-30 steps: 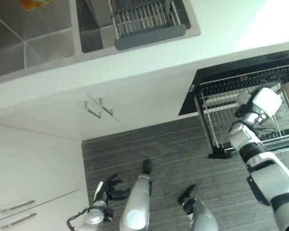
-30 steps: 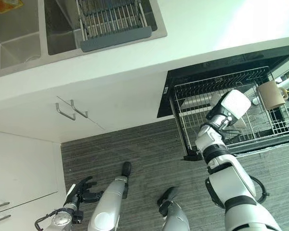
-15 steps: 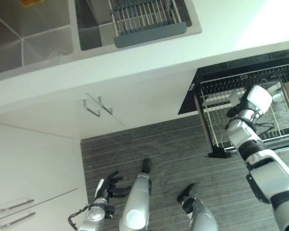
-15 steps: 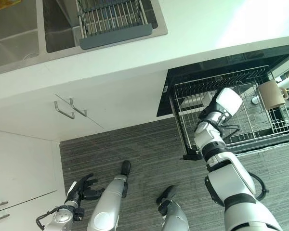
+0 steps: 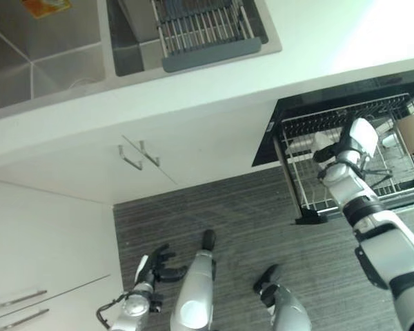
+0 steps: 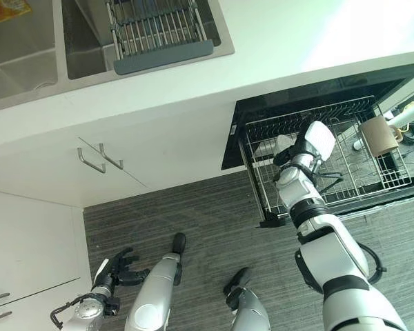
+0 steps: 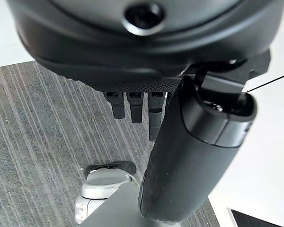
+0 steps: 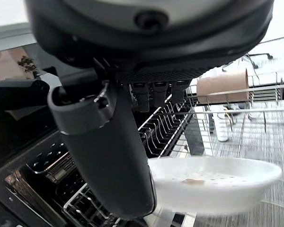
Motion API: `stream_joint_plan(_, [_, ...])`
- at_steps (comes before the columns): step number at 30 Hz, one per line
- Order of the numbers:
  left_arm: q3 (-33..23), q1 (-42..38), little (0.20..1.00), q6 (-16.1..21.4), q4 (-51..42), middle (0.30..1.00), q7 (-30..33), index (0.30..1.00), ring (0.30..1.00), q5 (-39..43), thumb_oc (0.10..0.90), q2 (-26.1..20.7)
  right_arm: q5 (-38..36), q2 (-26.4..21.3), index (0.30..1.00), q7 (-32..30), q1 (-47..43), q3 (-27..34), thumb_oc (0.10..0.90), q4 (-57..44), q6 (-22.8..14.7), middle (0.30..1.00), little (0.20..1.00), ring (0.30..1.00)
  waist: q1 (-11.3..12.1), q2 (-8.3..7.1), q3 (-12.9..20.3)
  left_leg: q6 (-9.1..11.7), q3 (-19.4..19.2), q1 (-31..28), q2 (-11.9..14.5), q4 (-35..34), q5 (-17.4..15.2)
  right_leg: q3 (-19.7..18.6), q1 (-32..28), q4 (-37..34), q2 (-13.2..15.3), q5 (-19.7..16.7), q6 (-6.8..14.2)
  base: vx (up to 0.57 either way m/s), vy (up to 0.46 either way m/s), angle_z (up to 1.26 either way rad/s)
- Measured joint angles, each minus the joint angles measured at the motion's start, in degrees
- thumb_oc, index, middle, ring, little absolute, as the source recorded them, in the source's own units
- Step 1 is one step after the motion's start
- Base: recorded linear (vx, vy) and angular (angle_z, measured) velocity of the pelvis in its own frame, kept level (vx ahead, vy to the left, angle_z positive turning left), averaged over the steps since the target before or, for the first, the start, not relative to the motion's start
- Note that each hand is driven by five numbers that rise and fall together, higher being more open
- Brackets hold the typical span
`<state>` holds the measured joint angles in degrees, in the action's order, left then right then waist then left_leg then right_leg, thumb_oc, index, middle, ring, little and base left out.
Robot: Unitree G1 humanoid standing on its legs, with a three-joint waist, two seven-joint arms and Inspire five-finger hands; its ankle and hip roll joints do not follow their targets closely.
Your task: Place the dishes in the dishwasher.
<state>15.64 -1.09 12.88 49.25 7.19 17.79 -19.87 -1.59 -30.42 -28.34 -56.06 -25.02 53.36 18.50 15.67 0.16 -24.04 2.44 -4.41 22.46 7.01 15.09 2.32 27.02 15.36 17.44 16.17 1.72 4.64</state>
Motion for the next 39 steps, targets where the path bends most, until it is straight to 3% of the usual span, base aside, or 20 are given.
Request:
stream_joint_plan(7, [-2.3,0.32,0.9,-0.71,-0.26,0.9,-0.32,0.9,0.9,-0.11,0.8,-0.34,-12.75,-1.62,0.9,4.9,2.92,5.83,0.8,-6.55,0.14,0.9,0.9,0.9,-1.8,-0.45,0.24,-0.03,-1.03,-1.78,0.74,1.16,-1.0,-0.91,-1.78,-0.77,-0.58,-0.22,-0.07,0.02,-0.014,-0.08])
stream_joint_plan(13, [-4.92,2.01,0.9,-1.69,-0.17,0.9,-0.29,0.9,0.9,-0.64,0.8,-0.94,-19.41,-1.97,0.9,8.29,9.56,11.49,0.8,-15.7,0.18,0.9,0.9,0.9,-3.68,-2.81,1.71,0.66,-2.53,-4.71,2.24,1.81,-2.14,-2.83,-3.88,-1.41,-2.06,-0.69,-0.45,0.03,-0.04,-0.18])
stream_joint_plan(19, [-7.98,5.99,0.9,-1.97,2.53,0.9,-0.27,0.9,0.9,-2.56,0.8,-0.93,-25.3,-2.6,0.9,10.11,21.95,19.57,0.8,-27.06,0.6,0.9,0.9,0.9,-5.04,-3.64,5.34,0.57,-3.22,-6.42,2.95,3.81,-4.42,-3.22,-6.45,-2.28,-2.44,-0.39,-0.25,0.04,-0.017,-0.08])
stream_joint_plan(20, [-9.06,7.63,0.9,-1.94,2.98,0.9,-0.22,0.9,0.9,-2.96,0.8,-0.94,-26.78,-2.72,0.9,10.39,23.74,20.16,0.8,-28.18,0.61,0.9,0.9,0.9,-6.25,-4.05,6.38,0.82,-3.48,-6.7,2.95,3.95,-5.14,-3.45,-6.66,-2.37,-2.4,-0.15,-0.43,0.09,-0.007,-0.09])
stream_joint_plan(22, [-10.9,8.18,0.9,-1.84,4.84,0.9,-0.35,0.9,0.9,-3.62,0.8,0.17,-31.1,-3.07,0.9,11.15,30.29,25.99,0.8,-32.43,0.57,0.9,0.9,0.9,-6.84,-3.93,7.83,0.43,-4.15,-7.19,3.01,4.26,-5.65,-4.01,-6.86,-2.49,-2.38,-0.16,-0.32,0.08,-0.007,-0.12])
stream_joint_plan(29, [-11.62,11.51,0.9,-1.49,9.36,0.9,-0.56,0.9,0.9,-5.23,0.8,2.15,-37.01,-3.05,0.9,10.17,42.51,33.64,0.8,-35.84,-0.05,0.9,0.9,0.9,-10.96,-2.78,11.67,0.39,-6.4,-9.97,3.37,4.88,-7.1,-6.26,-8.32,-2.66,-2.42,0.16,0.19,0.03,-0.006,-0.17])
stream_joint_plan(37, [-11.17,11.25,0.9,-0.84,12.24,0.9,-0.74,0.9,0.9,-5.79,0.8,3.27,-51.14,3.68,0.9,9.4,51.22,38.35,0.8,-32.27,-5.65,0.9,0.9,0.9,-14.97,-1.34,14.24,0.53,-8.08,-11.76,4.13,4.38,-7.42,-8.05,-8.02,-1.4,-2.83,0.91,0.09,0.03,-0.021,-0.12])
stream_joint_plan(39, [-10.0,11.23,0.9,0.21,13.07,0.9,-0.78,0.9,0.9,-5.79,0.8,3.17,-57.15,4.0,0.592,10.61,51.22,38.16,0.595,-22.25,-5.48,0.592,0.592,0.592,-14.29,-0.8,15.85,0.99,-8.55,-12.66,4.01,3.63,-7.42,-8.62,-8.05,-1.08,-2.7,1.28,0.53,0.05,-0.049,-0.07])
